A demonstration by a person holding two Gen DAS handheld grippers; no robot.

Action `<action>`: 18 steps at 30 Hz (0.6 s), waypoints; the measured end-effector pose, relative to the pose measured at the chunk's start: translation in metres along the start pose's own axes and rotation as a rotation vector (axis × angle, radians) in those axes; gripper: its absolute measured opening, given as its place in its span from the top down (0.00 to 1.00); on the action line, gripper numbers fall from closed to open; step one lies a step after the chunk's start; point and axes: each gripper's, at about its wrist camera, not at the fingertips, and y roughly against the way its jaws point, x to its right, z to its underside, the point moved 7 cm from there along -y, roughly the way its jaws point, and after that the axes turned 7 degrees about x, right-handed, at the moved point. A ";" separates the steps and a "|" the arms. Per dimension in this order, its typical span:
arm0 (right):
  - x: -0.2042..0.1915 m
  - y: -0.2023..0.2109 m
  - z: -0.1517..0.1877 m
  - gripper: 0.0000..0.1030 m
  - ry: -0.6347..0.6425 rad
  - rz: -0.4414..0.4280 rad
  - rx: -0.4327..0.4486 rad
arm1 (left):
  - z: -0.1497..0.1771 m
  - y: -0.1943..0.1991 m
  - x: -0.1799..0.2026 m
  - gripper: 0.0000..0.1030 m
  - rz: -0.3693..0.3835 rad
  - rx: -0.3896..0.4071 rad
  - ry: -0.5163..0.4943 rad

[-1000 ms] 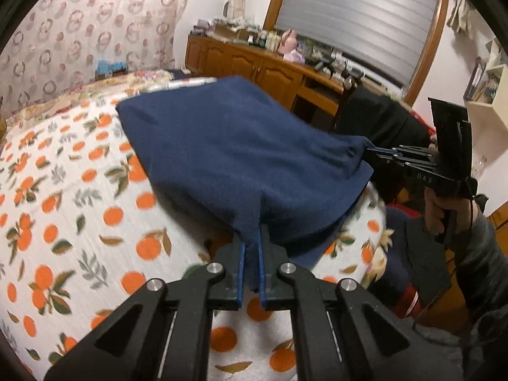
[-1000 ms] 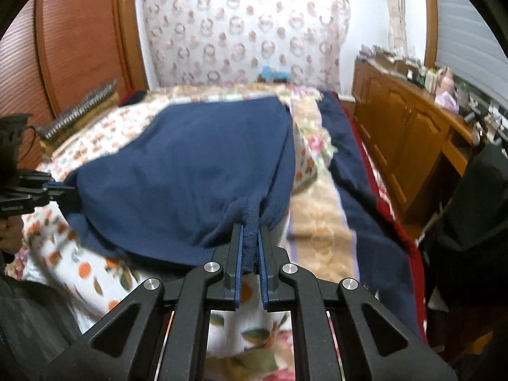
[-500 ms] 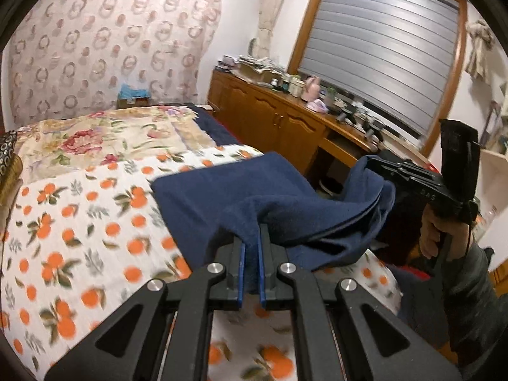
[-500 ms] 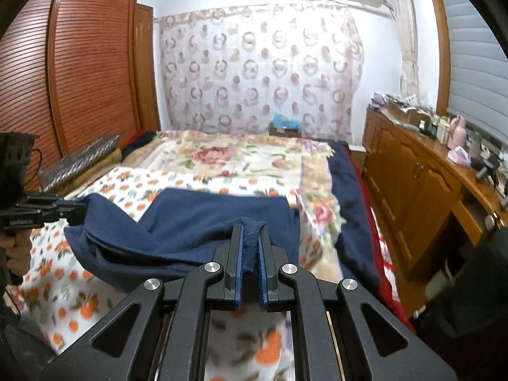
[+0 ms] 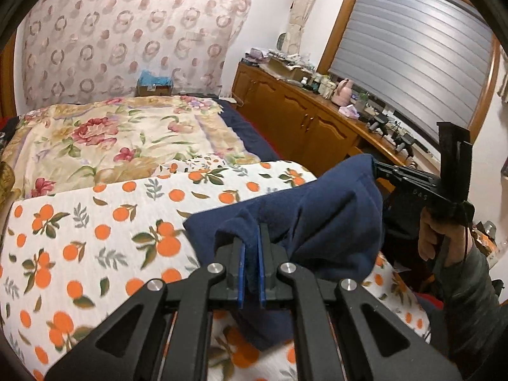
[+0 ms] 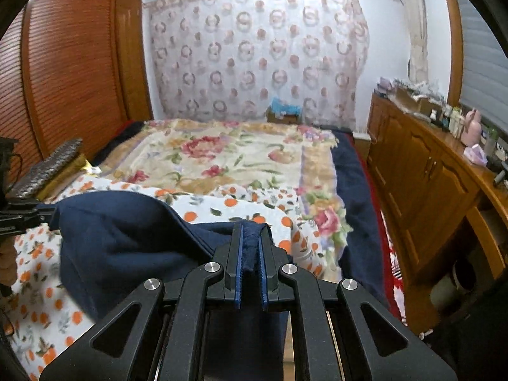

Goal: Fold small clothes

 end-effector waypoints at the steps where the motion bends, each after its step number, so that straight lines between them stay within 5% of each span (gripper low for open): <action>1: 0.002 -0.007 0.002 0.95 0.001 0.003 -0.015 | -0.001 -0.006 -0.003 0.96 -0.003 -0.010 0.000; 9: 0.011 -0.042 0.018 0.94 0.004 0.044 -0.105 | -0.006 -0.013 -0.010 0.90 0.049 -0.045 0.021; 12: 0.013 -0.046 0.017 0.94 -0.003 0.052 -0.107 | -0.012 -0.005 -0.011 0.63 -0.004 -0.022 -0.032; 18: 0.015 -0.053 0.016 0.94 -0.017 0.064 -0.115 | -0.014 -0.001 -0.023 0.54 -0.032 -0.025 -0.049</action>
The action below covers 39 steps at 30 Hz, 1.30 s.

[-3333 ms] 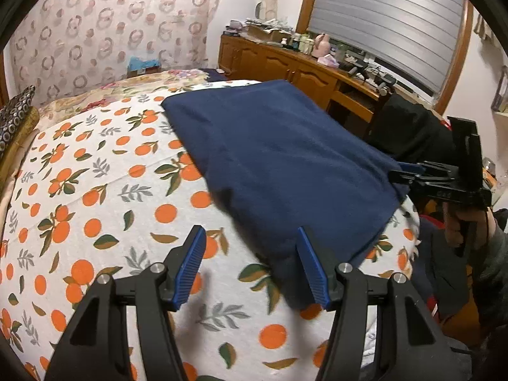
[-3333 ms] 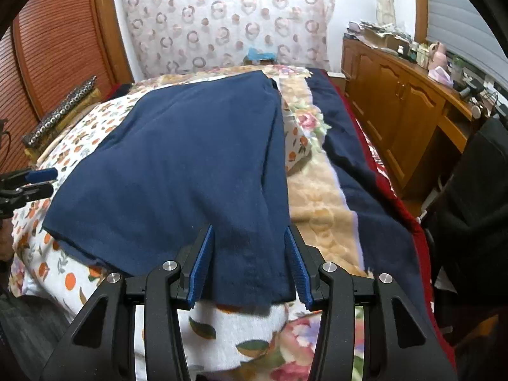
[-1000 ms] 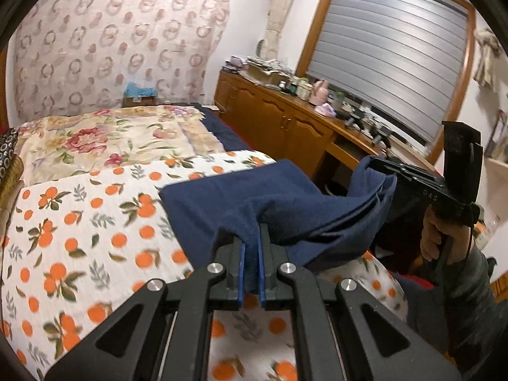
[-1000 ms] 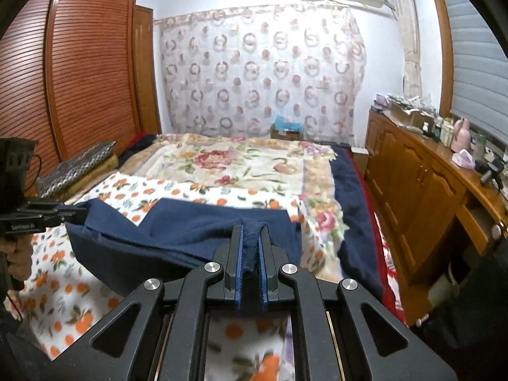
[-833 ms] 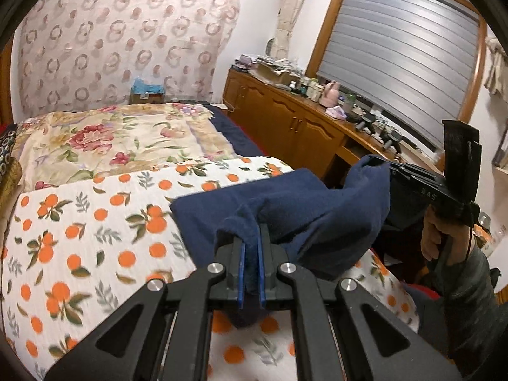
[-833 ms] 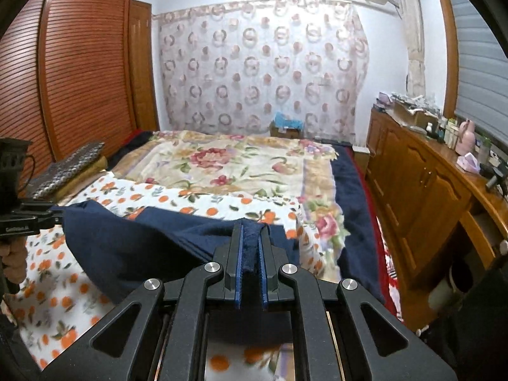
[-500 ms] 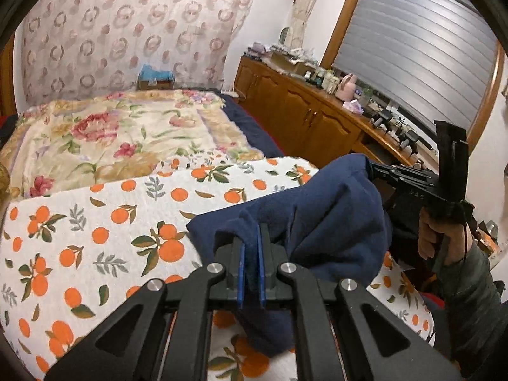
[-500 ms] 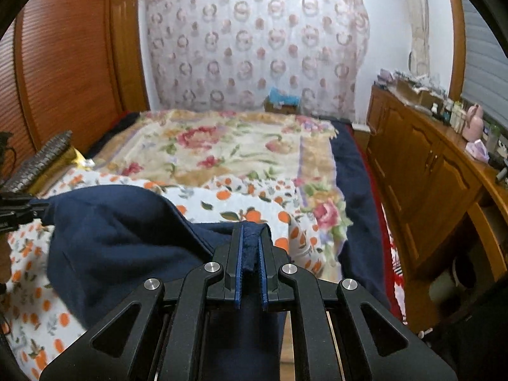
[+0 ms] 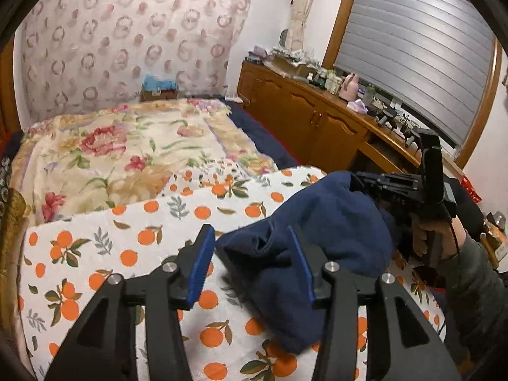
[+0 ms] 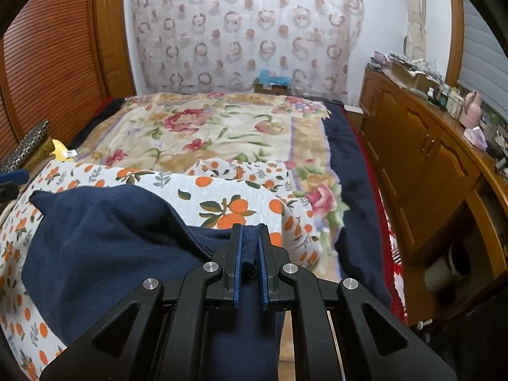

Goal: Fold small clothes

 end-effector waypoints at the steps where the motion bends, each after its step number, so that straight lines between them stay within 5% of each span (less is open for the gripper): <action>1: 0.002 0.000 -0.003 0.92 -0.008 0.008 0.007 | 0.003 -0.004 -0.003 0.54 -0.005 -0.013 0.002; 10: 0.026 0.026 -0.019 0.69 -0.020 0.087 0.030 | 0.024 -0.055 -0.017 0.53 -0.004 -0.134 0.088; 16: 0.019 0.040 -0.006 0.55 -0.029 0.025 0.023 | 0.021 -0.079 -0.033 0.53 -0.070 -0.148 0.106; 25: 0.003 0.011 0.017 0.52 -0.065 -0.069 -0.060 | 0.012 -0.047 -0.025 0.53 -0.035 -0.077 0.084; 34: 0.010 -0.005 0.032 0.46 -0.131 -0.102 -0.090 | 0.038 -0.069 -0.019 0.52 0.010 -0.189 0.103; 39: 0.011 -0.005 0.032 0.46 -0.126 -0.102 -0.090 | 0.034 -0.075 -0.016 0.52 0.029 -0.173 0.130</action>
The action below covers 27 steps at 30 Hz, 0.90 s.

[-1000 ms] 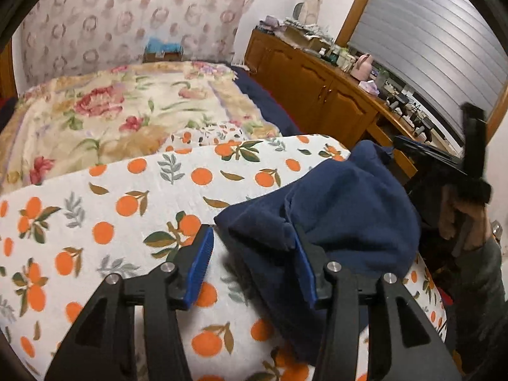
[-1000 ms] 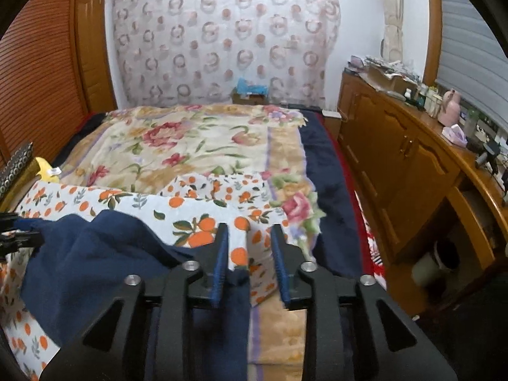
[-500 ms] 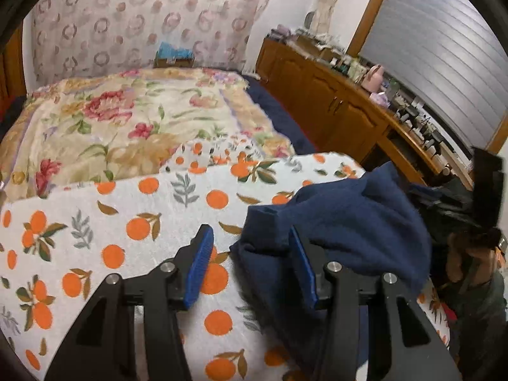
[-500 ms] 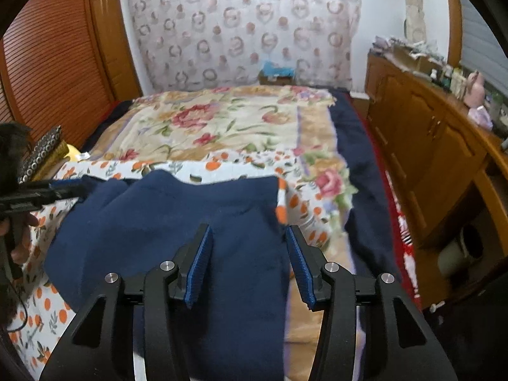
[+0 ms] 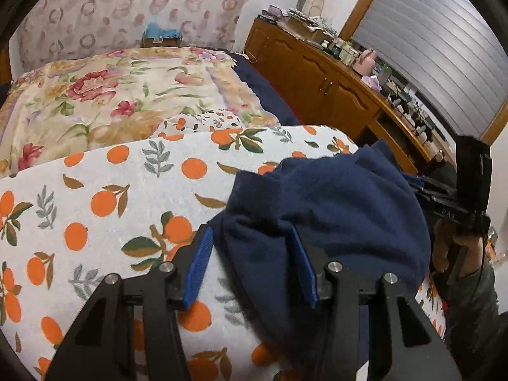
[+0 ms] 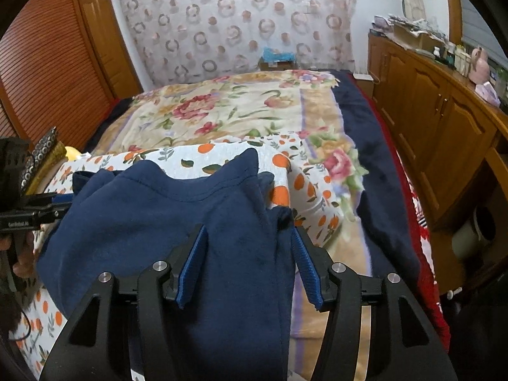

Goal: Fold small clothes

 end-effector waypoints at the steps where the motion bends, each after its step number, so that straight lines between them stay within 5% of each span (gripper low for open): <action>1: 0.000 0.000 0.000 0.46 0.003 -0.002 0.001 | -0.001 -0.001 0.000 0.52 0.003 0.001 0.003; 3: -0.002 0.000 0.000 0.46 0.004 -0.008 0.001 | -0.001 -0.002 0.003 0.53 0.011 -0.005 -0.010; 4: -0.002 0.000 0.000 0.46 0.002 -0.012 0.000 | -0.001 -0.002 0.004 0.58 0.019 -0.009 -0.017; 5: -0.003 0.000 0.000 0.46 0.001 -0.016 0.001 | -0.001 -0.003 0.005 0.78 0.034 -0.014 -0.018; 8: -0.003 0.000 -0.001 0.46 -0.003 -0.026 0.010 | 0.000 0.002 0.013 0.87 0.068 -0.017 -0.034; 17: -0.023 0.017 -0.016 0.46 0.037 -0.030 0.051 | -0.014 0.078 0.020 0.91 0.080 0.139 -0.067; 27: -0.064 -0.004 -0.021 0.43 0.117 -0.071 0.011 | 0.005 0.085 -0.031 0.95 -0.035 0.109 -0.037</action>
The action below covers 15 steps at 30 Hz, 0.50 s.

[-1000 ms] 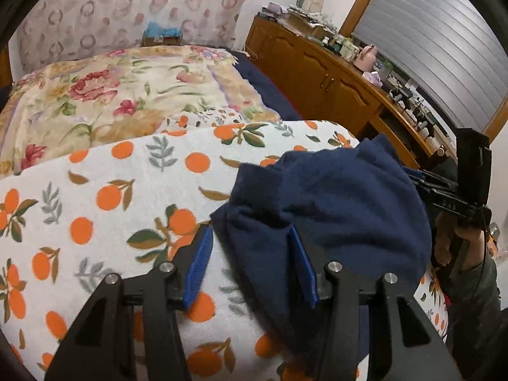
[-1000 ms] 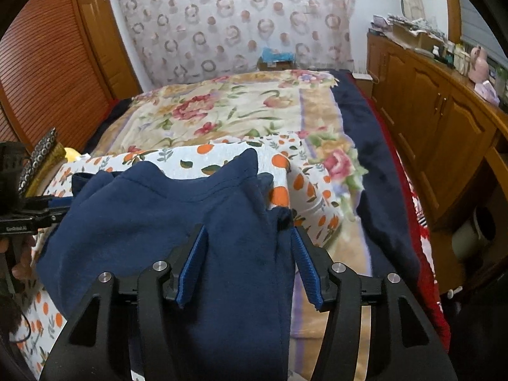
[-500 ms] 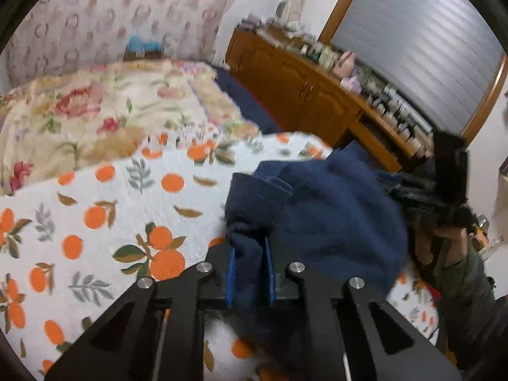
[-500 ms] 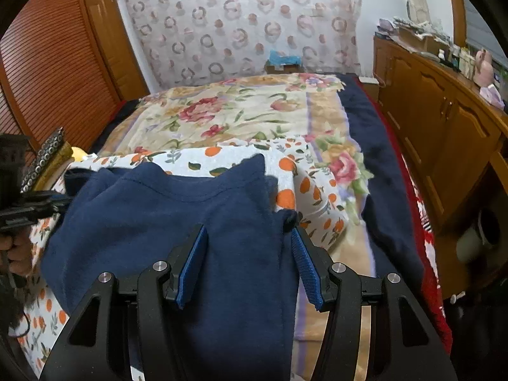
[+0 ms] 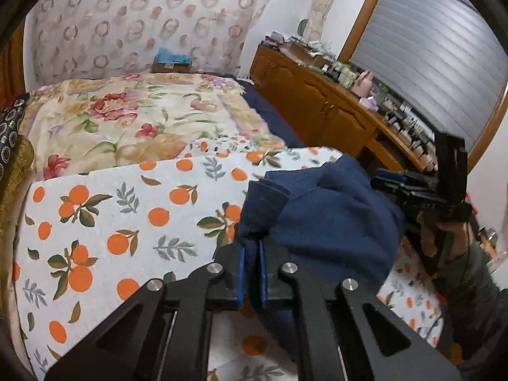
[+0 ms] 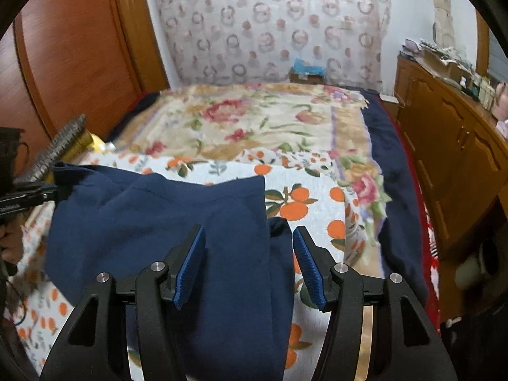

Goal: Fold small clothes

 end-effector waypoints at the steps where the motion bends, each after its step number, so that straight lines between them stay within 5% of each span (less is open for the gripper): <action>1: 0.001 -0.005 0.002 0.43 -0.002 -0.001 -0.016 | 0.003 -0.003 0.000 0.95 -0.011 -0.004 -0.009; 5: 0.011 -0.020 0.010 0.42 -0.042 -0.017 -0.064 | 0.009 -0.016 -0.003 0.95 -0.025 -0.035 0.007; 11: 0.016 -0.026 0.016 0.40 -0.098 -0.074 -0.085 | 0.024 -0.036 -0.013 0.67 -0.044 -0.105 0.031; 15: 0.011 -0.027 0.016 0.45 -0.096 -0.102 -0.091 | 0.025 -0.038 -0.013 0.63 -0.051 -0.092 0.021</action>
